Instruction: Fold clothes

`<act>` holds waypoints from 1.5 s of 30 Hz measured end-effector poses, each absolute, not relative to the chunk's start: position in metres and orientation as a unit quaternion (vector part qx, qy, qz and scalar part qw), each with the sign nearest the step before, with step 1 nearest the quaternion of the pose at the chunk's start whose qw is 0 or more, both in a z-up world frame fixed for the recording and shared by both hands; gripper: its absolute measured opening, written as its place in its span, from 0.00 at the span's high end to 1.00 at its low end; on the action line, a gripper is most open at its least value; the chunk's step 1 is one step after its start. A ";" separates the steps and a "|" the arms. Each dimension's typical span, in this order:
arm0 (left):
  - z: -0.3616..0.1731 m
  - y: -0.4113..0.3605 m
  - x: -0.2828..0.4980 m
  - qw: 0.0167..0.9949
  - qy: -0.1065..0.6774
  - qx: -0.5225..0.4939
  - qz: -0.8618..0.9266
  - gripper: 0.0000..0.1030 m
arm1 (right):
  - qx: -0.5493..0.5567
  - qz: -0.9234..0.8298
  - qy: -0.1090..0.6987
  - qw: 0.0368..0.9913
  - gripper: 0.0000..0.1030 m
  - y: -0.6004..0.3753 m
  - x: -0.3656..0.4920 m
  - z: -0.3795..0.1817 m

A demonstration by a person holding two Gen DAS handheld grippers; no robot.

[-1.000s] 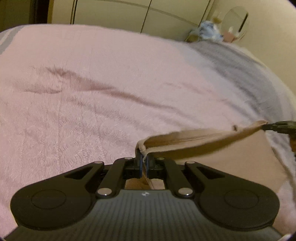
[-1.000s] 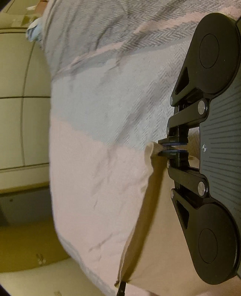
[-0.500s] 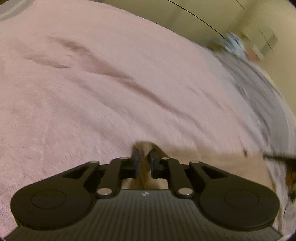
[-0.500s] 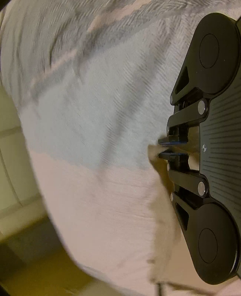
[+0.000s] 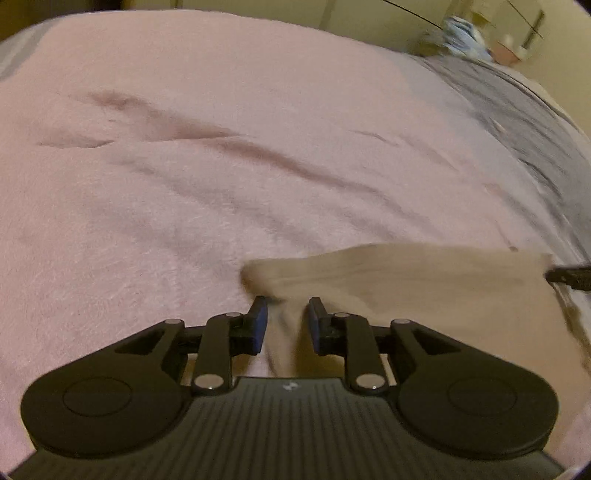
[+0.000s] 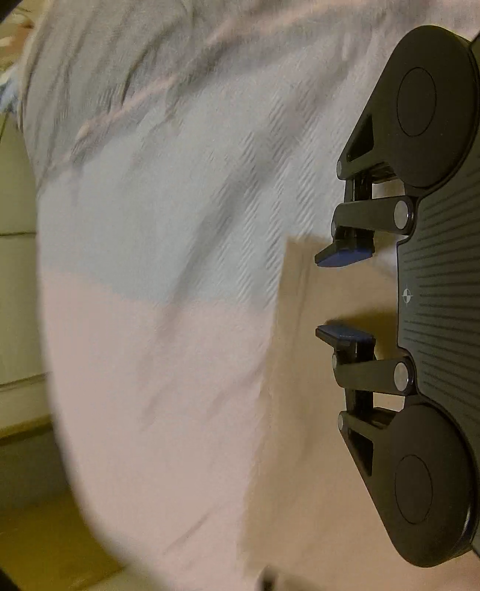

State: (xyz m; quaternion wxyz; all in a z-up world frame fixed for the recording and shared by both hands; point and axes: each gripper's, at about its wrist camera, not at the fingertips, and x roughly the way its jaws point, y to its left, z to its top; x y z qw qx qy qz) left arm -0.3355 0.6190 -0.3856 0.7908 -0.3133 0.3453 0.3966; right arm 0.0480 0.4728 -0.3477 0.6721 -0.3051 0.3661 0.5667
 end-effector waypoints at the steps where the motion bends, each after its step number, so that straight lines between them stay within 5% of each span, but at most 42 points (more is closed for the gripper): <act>1: -0.382 0.611 -0.343 0.790 0.335 -0.327 0.395 0.82 | -0.300 0.554 0.364 0.686 0.66 0.466 0.049 -0.346; 5: -0.358 0.554 -0.383 0.762 0.340 -0.365 0.413 0.81 | -0.195 0.578 0.400 0.684 0.66 0.407 0.050 -0.314; 9: -0.348 0.479 -0.435 0.676 0.254 -0.537 0.436 0.58 | -0.061 0.572 0.512 0.638 0.65 0.324 0.030 -0.291; 11: -0.358 0.449 -0.448 0.631 0.194 -0.608 0.441 0.55 | 0.001 0.543 0.568 0.618 0.46 0.290 0.020 -0.299; 12: -0.366 0.437 -0.452 0.611 0.168 -0.634 0.444 0.55 | 0.026 0.523 0.590 0.615 0.33 0.275 0.015 -0.305; 16: -0.401 0.414 -0.457 0.551 0.100 -0.681 0.471 0.56 | 0.087 0.454 0.625 0.628 0.33 0.245 0.004 -0.334; 20: -0.417 0.413 -0.465 0.550 0.074 -0.678 0.483 0.75 | 0.123 0.424 0.619 0.650 0.34 0.247 0.017 -0.356; 21: -0.414 0.414 -0.465 0.564 0.078 -0.665 0.483 0.86 | 0.134 0.421 0.618 0.650 0.35 0.249 0.021 -0.360; 23: -0.406 0.415 -0.466 0.597 0.094 -0.635 0.481 0.95 | 0.156 0.416 0.617 0.650 0.75 0.254 0.030 -0.369; 24: -0.400 0.415 -0.467 0.615 0.105 -0.616 0.480 0.96 | 0.147 0.406 0.622 0.654 0.98 0.257 0.034 -0.372; 33: -0.389 0.412 -0.462 0.669 0.211 -0.532 0.475 0.90 | 0.095 0.403 0.608 0.677 0.98 0.257 0.042 -0.372; 35: -0.384 0.411 -0.461 0.663 0.226 -0.529 0.479 0.84 | 0.098 0.396 0.618 0.672 0.91 0.256 0.046 -0.368; 37: -0.362 0.405 -0.458 0.653 0.249 -0.510 0.501 0.83 | 0.068 0.397 0.597 0.694 0.68 0.254 0.040 -0.345; 45: -0.323 0.395 -0.410 0.720 0.323 -0.381 0.482 0.74 | -0.166 0.517 0.400 0.738 0.64 0.291 -0.045 -0.306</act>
